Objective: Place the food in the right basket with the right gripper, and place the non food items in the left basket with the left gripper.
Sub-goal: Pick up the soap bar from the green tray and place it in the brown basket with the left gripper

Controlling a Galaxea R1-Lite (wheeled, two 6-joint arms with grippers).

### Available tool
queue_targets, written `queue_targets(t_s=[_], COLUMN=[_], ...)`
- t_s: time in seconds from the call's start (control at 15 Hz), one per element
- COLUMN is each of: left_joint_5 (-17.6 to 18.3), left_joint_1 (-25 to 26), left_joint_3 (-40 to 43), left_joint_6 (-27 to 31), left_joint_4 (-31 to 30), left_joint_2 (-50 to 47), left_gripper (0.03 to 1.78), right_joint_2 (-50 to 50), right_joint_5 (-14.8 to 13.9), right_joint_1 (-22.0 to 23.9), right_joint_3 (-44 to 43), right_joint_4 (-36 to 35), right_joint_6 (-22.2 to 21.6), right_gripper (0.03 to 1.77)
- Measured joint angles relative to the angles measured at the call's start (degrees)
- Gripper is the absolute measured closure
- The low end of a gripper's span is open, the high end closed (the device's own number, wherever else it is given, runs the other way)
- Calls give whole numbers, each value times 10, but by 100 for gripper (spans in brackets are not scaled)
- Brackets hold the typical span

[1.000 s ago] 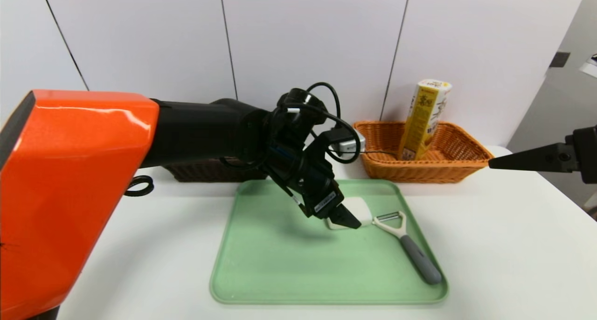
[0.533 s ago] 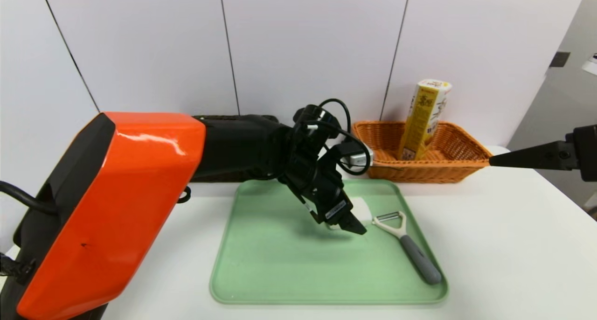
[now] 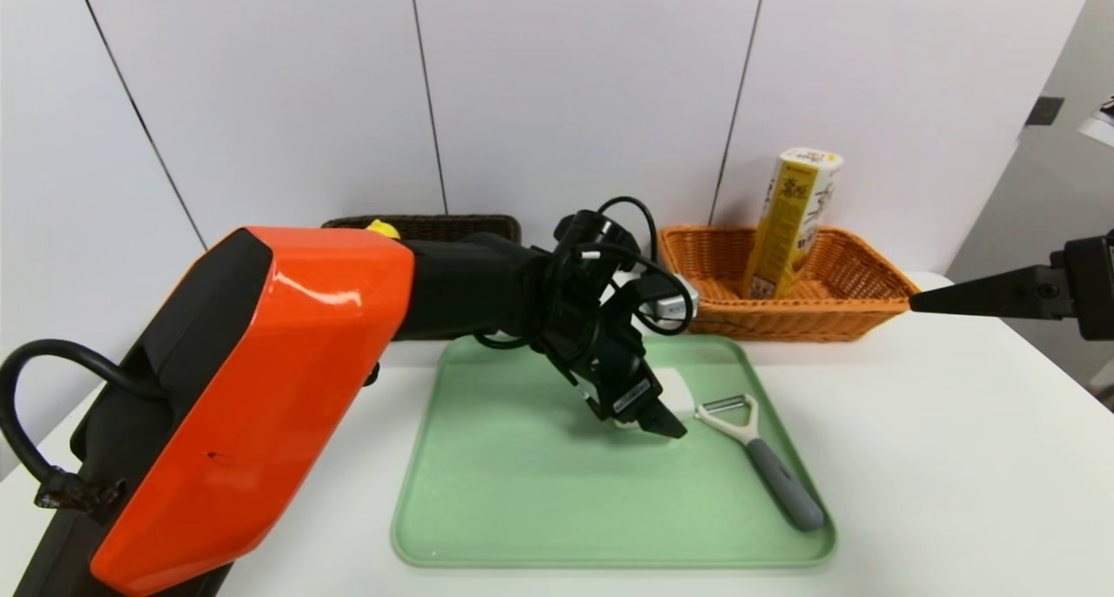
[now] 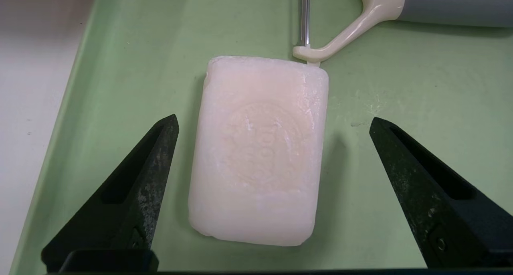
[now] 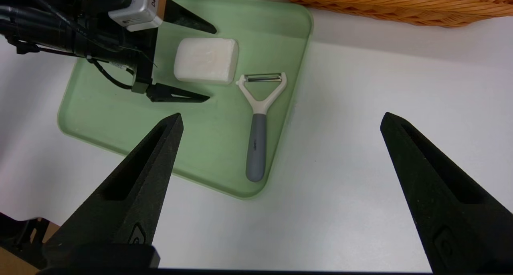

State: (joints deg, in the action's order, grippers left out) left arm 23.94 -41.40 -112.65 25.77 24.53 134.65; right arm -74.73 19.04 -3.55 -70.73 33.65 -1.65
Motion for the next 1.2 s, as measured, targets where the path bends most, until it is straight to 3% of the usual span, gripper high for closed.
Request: queue_targets(t_s=[1.2], left_joint_5=[1], left_joint_1=[1], left_joint_3=[4], left_joint_6=[23], left_joint_4=[-22], left_joint_2=[10], left_gripper=[12], right_joint_2=[1], right_joint_5=[1], right_joint_1=[6], right_joint_3=[3], right_joint_4=[-5], right_joint_6=[0], right_gripper=[10])
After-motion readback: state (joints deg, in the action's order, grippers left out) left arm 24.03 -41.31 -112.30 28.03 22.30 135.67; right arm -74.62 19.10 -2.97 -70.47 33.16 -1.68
